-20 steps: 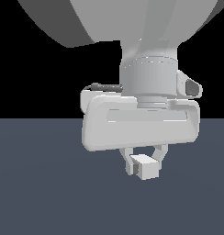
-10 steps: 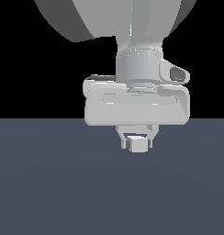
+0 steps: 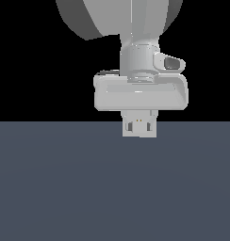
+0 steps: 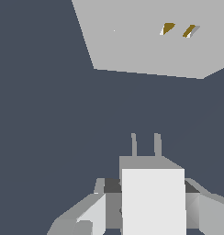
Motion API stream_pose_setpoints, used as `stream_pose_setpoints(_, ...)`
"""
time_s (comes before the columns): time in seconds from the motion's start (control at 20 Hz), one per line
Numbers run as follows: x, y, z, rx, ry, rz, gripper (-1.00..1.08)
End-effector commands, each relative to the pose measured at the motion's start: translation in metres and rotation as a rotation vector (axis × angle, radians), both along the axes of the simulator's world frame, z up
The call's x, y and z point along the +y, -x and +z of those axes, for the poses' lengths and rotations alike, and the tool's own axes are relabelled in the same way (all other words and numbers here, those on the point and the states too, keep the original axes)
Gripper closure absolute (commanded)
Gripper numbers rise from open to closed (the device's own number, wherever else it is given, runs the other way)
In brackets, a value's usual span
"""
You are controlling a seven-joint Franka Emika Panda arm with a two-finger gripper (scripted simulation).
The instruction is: Plug the charger into the wall socket.
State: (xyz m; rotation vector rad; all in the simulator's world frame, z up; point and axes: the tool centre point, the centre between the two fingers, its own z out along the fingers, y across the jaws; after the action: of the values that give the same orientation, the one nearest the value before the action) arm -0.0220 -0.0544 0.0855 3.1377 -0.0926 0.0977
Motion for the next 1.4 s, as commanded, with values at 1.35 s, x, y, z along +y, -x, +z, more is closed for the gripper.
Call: stream_pose_setpoints(1.35, -0.012, -0.05, 0.014, 0.002, 0.001, -0.094, 1.08)
